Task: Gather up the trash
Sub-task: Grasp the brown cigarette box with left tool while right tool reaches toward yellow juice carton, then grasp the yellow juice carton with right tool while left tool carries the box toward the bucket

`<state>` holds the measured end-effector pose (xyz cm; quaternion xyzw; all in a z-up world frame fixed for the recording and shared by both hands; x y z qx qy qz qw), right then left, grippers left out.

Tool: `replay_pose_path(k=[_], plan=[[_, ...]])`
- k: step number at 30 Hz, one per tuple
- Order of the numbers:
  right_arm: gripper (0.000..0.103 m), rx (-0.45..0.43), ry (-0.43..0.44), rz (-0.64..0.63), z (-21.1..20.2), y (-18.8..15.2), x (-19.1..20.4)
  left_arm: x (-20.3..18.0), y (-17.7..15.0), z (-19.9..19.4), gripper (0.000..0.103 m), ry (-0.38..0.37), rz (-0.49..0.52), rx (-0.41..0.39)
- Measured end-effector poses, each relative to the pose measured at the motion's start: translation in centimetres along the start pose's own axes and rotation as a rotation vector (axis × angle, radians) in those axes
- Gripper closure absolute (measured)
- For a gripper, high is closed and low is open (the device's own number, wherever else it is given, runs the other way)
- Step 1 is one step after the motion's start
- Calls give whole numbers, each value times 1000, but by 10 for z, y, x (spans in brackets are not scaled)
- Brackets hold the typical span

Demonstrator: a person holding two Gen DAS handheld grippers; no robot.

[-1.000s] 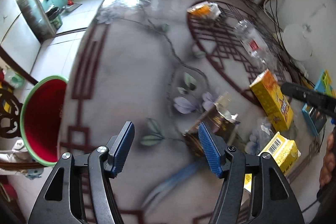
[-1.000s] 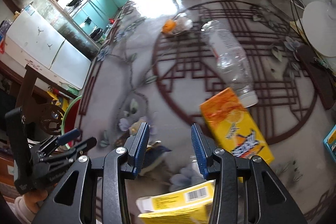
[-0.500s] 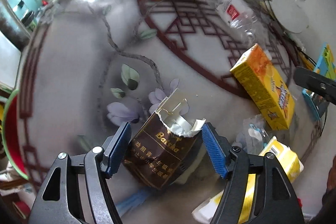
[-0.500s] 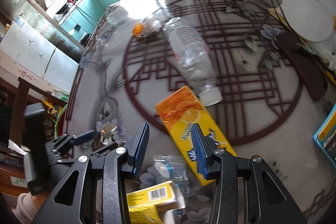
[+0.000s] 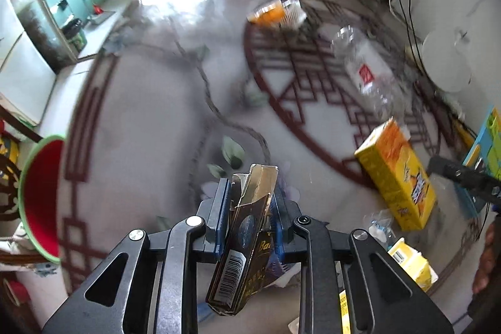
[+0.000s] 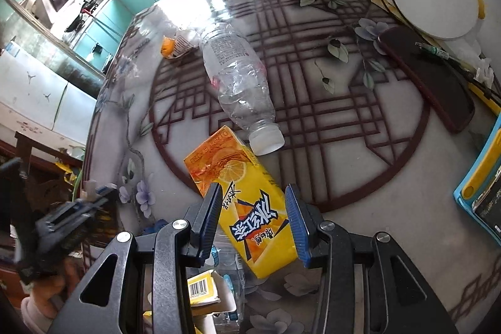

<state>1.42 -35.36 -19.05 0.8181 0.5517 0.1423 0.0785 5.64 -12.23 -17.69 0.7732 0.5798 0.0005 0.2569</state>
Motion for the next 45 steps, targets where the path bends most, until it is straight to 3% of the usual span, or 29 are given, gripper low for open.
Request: replay_pose_path(k=[3,8,15,19,23,25,27,28,29,33,34,35,38,42,45], plan=[[53,18,2,-15,8,1,4,4,4,-8,80,11,-8,-14],[45,42,-6,-44,22,-1,12,9,2,-13,80,19,-15,-10],[44,43,-1,-59,20,-4,17,6,0,-11,80,15,-12,-3],[42,79,-77,-126,32,-10,20,6,1,-8,80,9,-9,5],[40,74,-36,-93,35,-15,20,5,0,-11,80,1,-3,3],[48,60,-34,-79,33,-15,18,7,0,-12,80,-8,-8,2],[65,38,-30,-70,27,-13,18,8,0,-15,80,-10,-7,-4],[82,25,-42,-71,23,-11,18,9,0,-16,80,-11,-6,-7],[91,18,-48,-76,21,-10,19,10,0,-17,80,-12,-5,-9],[91,21,-32,-109,16,-10,28,16,-2,-20,80,-20,-12,-9],[90,20,-35,-114,15,-11,31,17,-3,-21,80,-22,-12,-10],[81,15,-36,-117,15,-12,33,18,-3,-22,80,-25,-10,-11],[39,-4,-28,-137,13,-16,40,24,-7,-24,79,-28,-9,-12],[36,-20,-103,-213,22,-22,51,34,-13,-26,79,-35,-23,-7],[37,28,-183,-233,39,-25,51,42,-19,-30,79,-40,-35,-10]])
Point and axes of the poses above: each gripper's, at about its wrist camera, not at the fingertips, and z roughly the way its jaws point, x to its left, y to its top, the point moved 6 cm from there along z, roughly the way its jaws point, and after that the axes turned 12 degrees about -y, right-handed, at the moved point
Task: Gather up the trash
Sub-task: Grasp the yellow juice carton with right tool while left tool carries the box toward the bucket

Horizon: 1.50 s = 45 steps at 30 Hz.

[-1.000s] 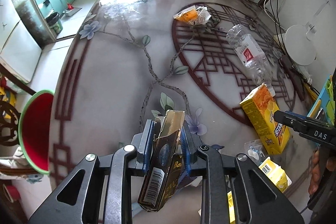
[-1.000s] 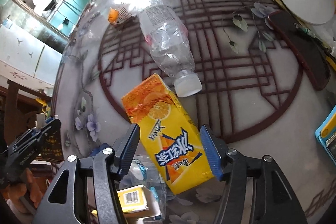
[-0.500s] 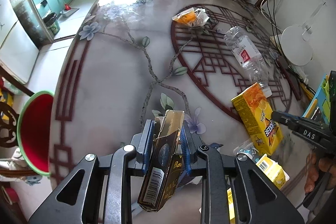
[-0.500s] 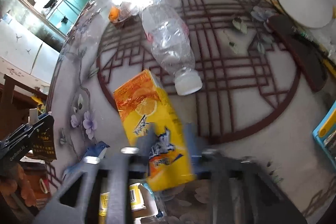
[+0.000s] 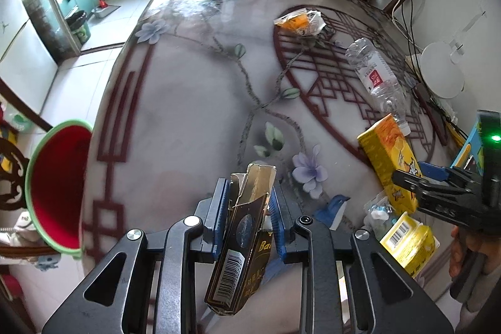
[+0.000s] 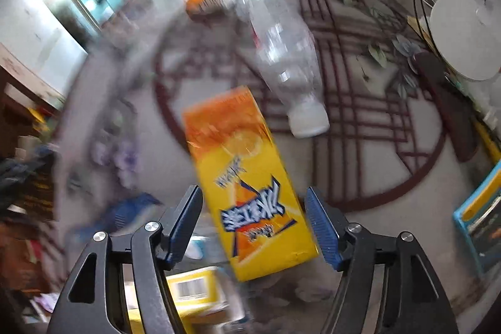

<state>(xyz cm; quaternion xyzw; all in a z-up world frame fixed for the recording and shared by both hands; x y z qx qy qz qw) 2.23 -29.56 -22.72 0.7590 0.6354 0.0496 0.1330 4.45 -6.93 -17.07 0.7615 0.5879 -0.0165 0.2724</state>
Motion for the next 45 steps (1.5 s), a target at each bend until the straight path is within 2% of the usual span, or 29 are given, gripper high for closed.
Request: replay_pose_path(k=[4,10,11,12,13,16,18,20,21,23,24,28,33,38,41,45], plan=[[40,-13,-7,20,-1,6,-1,13,-5,-9,79,3,-13,-7],[46,-108,45,96,-51,24,-3,39,-7,-24,79,19,-42,-27],[51,-126,65,93,-61,27,2,45,-7,-27,79,23,-46,-30],[78,-137,81,89,-68,29,7,48,-8,-28,79,25,-48,-30],[82,-143,104,88,-76,31,15,53,-8,-30,79,28,-50,-31],[82,-156,149,62,-86,34,39,64,-10,-33,79,31,-62,-34],[82,-160,132,37,-85,35,53,71,-11,-36,79,28,-68,-36],[80,-164,106,62,-82,35,57,77,-12,-42,79,27,-65,-43],[75,-163,106,79,-79,34,55,79,-12,-45,79,28,-63,-46],[41,-152,103,131,-71,32,46,86,-13,-49,79,29,-65,-51],[38,-136,102,160,-66,30,40,88,-14,-51,79,28,-68,-52],[38,-33,144,269,-45,17,33,104,-17,-56,79,26,-83,-57],[38,54,125,269,-17,5,62,119,-20,-59,79,15,-91,-51],[36,112,57,241,2,-4,86,132,-19,-65,79,6,-85,-56],[40,85,60,222,1,-5,98,139,-19,-66,79,1,-83,-49],[42,46,117,223,-14,-3,116,152,-21,-66,79,3,-83,-37]])
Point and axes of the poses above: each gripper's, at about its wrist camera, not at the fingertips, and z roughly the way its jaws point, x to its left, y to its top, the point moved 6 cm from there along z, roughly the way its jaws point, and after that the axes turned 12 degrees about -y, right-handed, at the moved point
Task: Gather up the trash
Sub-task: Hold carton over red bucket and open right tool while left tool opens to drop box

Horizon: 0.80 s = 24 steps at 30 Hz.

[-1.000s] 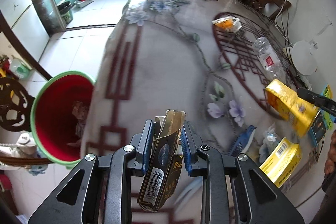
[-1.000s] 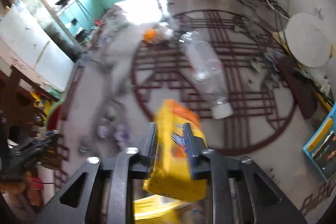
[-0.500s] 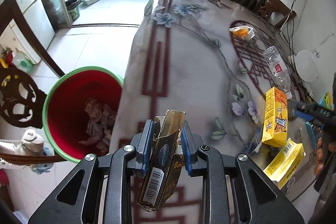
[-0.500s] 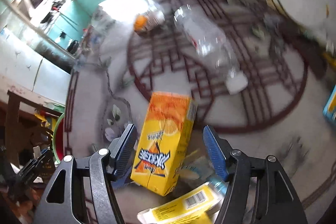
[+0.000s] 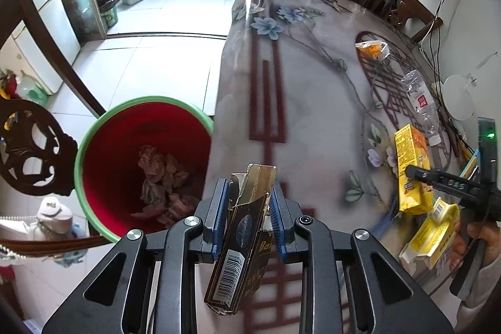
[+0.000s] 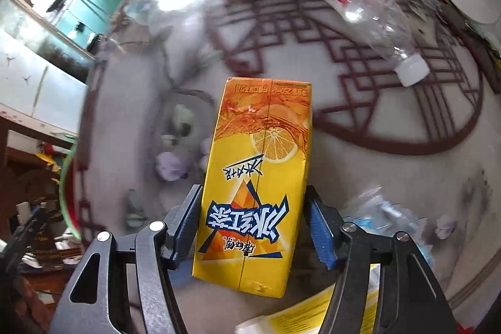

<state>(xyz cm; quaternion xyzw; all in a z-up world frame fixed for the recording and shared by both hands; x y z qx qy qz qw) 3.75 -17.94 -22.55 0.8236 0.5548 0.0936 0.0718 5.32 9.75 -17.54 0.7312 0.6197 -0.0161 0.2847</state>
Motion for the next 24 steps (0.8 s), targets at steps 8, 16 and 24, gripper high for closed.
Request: replay_pose_path(k=[8,16,24], plan=[[42,-48,119,-102,-36,-5,75,35,1,-6,79,21,-29,-1],[42,-71,194,-266,-53,-13,170,77,0,-21,79,60,-95,-27],[42,-63,240,-425,-54,-31,247,113,-3,-28,79,91,-160,-38]])
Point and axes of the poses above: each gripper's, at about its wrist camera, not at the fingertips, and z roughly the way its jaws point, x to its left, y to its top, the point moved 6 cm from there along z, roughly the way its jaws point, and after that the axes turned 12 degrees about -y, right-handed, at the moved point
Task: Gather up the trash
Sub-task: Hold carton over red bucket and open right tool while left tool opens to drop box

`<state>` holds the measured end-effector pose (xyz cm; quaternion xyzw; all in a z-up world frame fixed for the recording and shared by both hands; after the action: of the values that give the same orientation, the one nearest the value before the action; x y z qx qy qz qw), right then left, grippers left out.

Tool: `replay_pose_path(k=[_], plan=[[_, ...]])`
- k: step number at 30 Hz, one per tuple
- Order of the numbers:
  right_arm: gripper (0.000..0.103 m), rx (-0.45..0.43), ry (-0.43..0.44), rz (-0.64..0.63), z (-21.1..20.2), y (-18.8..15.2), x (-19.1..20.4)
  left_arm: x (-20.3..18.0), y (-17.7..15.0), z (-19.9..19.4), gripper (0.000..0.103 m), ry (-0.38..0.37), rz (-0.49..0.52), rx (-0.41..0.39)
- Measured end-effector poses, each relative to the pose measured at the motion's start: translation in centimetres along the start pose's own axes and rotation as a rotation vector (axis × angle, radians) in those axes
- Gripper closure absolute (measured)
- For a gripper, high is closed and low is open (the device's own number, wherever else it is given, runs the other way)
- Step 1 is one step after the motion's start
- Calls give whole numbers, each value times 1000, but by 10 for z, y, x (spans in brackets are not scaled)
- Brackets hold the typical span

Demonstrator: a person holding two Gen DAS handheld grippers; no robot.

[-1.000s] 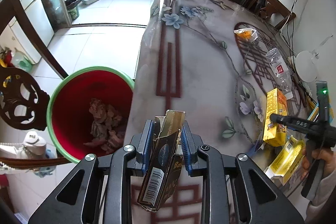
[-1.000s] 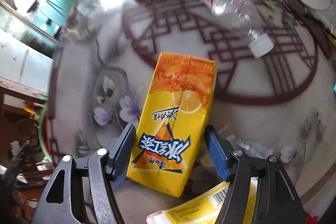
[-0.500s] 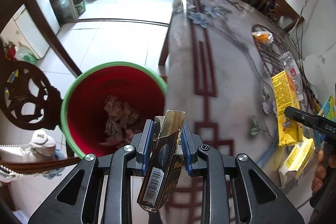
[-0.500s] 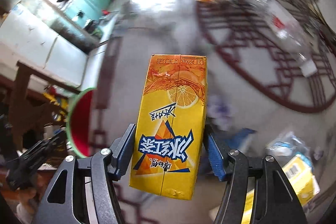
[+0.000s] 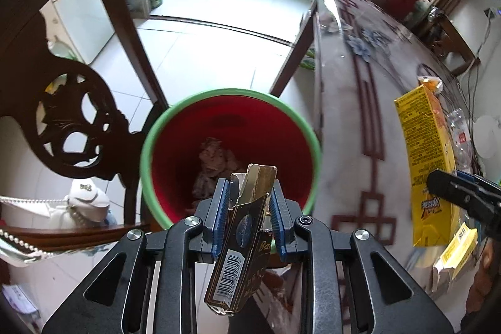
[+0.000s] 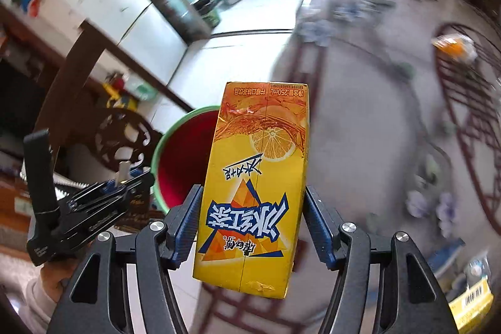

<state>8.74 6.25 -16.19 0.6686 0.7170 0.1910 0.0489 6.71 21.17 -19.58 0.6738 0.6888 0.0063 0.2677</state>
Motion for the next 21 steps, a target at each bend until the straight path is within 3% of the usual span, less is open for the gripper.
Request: replay_pose_path(k=[9,21], plan=[[41,-6,14,-104,8,10,45,17,12,-1,79,22,-13,-3],[41,-1,15,-123,11,16,50,19,20,4,79,19,-8,-2]])
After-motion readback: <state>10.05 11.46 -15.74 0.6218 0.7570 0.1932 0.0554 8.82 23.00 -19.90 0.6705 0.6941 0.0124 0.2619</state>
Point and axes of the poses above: each gripper's, at about its wrist camera, not at the fingertips, and z roughly the way its jaws point, x to its left, y to its top, the point moved 6 cm from there along z, roughly the way its jaws point, and after that the axes turned 12 degrees about -y, right-handed, at the moved point
